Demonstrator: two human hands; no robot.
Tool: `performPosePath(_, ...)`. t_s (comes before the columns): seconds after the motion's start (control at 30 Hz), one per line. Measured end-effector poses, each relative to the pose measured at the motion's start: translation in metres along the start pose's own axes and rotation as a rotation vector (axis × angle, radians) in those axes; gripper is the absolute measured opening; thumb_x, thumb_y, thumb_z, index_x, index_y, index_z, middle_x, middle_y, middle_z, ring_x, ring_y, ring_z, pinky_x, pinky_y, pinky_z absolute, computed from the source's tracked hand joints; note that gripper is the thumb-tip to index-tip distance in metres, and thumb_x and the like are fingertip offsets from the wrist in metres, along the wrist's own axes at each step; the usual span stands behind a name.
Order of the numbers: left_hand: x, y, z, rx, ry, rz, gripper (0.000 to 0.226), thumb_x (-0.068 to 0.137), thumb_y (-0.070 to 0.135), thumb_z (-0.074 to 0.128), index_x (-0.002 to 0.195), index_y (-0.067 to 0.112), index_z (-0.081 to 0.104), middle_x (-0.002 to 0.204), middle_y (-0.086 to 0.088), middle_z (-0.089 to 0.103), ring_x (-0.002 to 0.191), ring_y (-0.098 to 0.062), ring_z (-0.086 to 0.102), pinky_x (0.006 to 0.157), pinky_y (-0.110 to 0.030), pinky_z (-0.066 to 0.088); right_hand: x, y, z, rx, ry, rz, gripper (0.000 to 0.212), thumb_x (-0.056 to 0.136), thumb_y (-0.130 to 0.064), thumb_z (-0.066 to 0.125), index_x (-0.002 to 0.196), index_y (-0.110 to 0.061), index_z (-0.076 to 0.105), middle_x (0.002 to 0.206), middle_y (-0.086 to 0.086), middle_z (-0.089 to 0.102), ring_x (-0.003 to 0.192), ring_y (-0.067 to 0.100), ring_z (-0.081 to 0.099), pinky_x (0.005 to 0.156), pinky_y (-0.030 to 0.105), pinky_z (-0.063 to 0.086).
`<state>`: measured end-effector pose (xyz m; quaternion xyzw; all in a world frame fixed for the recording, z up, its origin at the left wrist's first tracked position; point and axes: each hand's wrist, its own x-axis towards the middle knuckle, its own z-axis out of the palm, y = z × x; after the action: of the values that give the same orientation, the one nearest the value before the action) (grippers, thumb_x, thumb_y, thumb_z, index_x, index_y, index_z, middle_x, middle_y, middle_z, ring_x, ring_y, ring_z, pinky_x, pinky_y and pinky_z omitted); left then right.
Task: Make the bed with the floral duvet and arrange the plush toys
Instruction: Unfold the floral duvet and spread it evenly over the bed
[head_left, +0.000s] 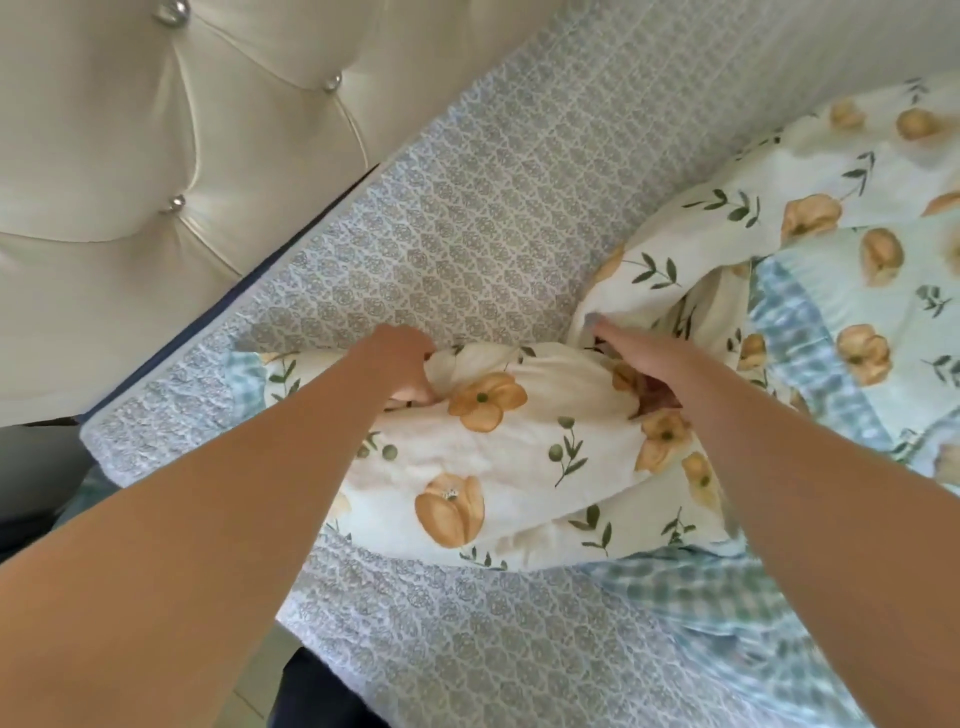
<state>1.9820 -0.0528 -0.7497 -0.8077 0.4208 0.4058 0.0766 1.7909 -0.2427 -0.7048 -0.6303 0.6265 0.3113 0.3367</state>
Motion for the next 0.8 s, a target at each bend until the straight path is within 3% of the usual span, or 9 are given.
performPosePath(0.07, -0.003, 0.002, 0.001, 0.036, -0.088, 0.022, 0.050, 0.072, 0.035, 0.078, 0.116, 0.020, 0.059, 0.105, 0.001, 0.063, 0.097, -0.023, 0.061, 0.084, -0.035, 0.054, 0.000, -0.013, 0.005, -0.060, 0.080, -0.024, 0.105, 0.065, -0.088, 0.048, 0.143, -0.018, 0.041, 0.140, 0.011, 0.049, 0.122, 0.035, 0.051, 0.082, 0.039, 0.050)
performPosePath(0.17, -0.001, -0.007, 0.004, 0.037, -0.093, -0.023, 0.038, 0.073, 0.027, 0.071, 0.109, 0.021, 0.060, 0.093, 0.004, 0.062, 0.088, -0.021, 0.061, 0.081, -0.038, 0.053, 0.010, -0.032, 0.023, -0.483, 0.361, -0.183, 0.097, 0.073, -0.080, 0.051, 0.134, -0.005, 0.045, 0.125, 0.010, 0.055, 0.108, 0.030, 0.059, 0.074, 0.033, 0.044)
performPosePath(0.27, 0.007, -0.027, -0.011, 0.022, 0.090, -0.123, 0.027, 0.080, 0.027, 0.057, 0.106, 0.025, 0.060, 0.095, 0.004, 0.061, 0.091, -0.023, 0.059, 0.083, -0.039, 0.050, 0.024, -0.052, 0.029, -0.498, 0.253, -0.155, 0.048, 0.098, -0.041, 0.041, 0.124, -0.002, 0.053, 0.115, 0.014, 0.061, 0.098, 0.032, 0.063, 0.085, 0.036, 0.050)
performPosePath(0.33, 0.005, -0.046, -0.025, -0.013, 0.221, -0.188, 0.021, 0.084, 0.023, 0.051, 0.102, 0.020, 0.063, 0.088, 0.001, 0.060, 0.086, -0.024, 0.059, 0.074, -0.035, 0.047, 0.023, -0.069, 0.021, -0.420, 0.182, -0.165, 0.036, 0.099, -0.025, 0.042, 0.121, 0.002, 0.054, 0.112, 0.018, 0.062, 0.098, 0.034, 0.062, 0.085, 0.035, 0.050)
performPosePath(0.43, -0.005, -0.083, -0.037, -0.102, 0.375, -0.307, 0.022, 0.087, 0.020, 0.050, 0.103, 0.016, 0.064, 0.092, -0.005, 0.065, 0.090, -0.031, 0.061, 0.073, -0.037, 0.046, 0.015, -0.118, 0.002, -0.023, 0.333, -0.364, 0.038, 0.103, -0.027, 0.035, 0.111, 0.003, 0.057, 0.094, 0.014, 0.056, 0.089, 0.028, 0.057, 0.073, 0.030, 0.040)
performPosePath(0.57, -0.023, -0.112, -0.035, -0.227, 0.463, -0.389, 0.025, 0.078, 0.012, 0.053, 0.101, 0.019, 0.062, 0.102, -0.008, 0.066, 0.095, -0.035, 0.061, 0.072, -0.033, 0.040, 0.007, -0.199, -0.042, 0.873, 0.376, -0.517, 0.028, 0.103, -0.033, 0.039, 0.080, -0.018, 0.046, 0.079, -0.002, 0.048, 0.068, 0.010, 0.047, 0.061, 0.025, 0.037)
performPosePath(0.67, -0.024, -0.116, -0.026, -0.273, 0.470, -0.376, 0.039, 0.078, 0.014, 0.055, 0.116, 0.023, 0.054, 0.109, -0.005, 0.065, 0.099, -0.034, 0.061, 0.075, -0.034, 0.043, 0.013, -0.216, -0.046, 0.711, 0.310, -0.506, 0.015, 0.101, -0.028, 0.044, 0.105, -0.019, 0.055, 0.090, -0.006, 0.050, 0.076, 0.010, 0.047, 0.069, 0.025, 0.039)
performPosePath(0.73, -0.021, -0.120, -0.018, -0.277, 0.438, -0.352, 0.043, 0.084, 0.030, 0.059, 0.124, 0.022, 0.045, 0.112, -0.005, 0.064, 0.103, -0.032, 0.061, 0.079, -0.036, 0.047, 0.019, -0.204, -0.028, 0.461, 0.218, -0.391, 0.041, 0.098, -0.036, 0.049, 0.133, -0.014, 0.049, 0.111, 0.000, 0.052, 0.091, 0.016, 0.051, 0.079, 0.029, 0.049)
performPosePath(0.8, -0.019, -0.124, -0.013, -0.269, 0.413, -0.356, 0.056, 0.087, 0.052, 0.054, 0.131, 0.019, 0.040, 0.117, -0.004, 0.063, 0.107, -0.030, 0.060, 0.083, -0.039, 0.049, 0.020, -0.192, -0.008, 0.424, 0.036, -0.200, 0.060, 0.091, -0.053, 0.054, 0.127, -0.004, 0.054, 0.110, 0.008, 0.059, 0.093, 0.021, 0.057, 0.087, 0.038, 0.055)
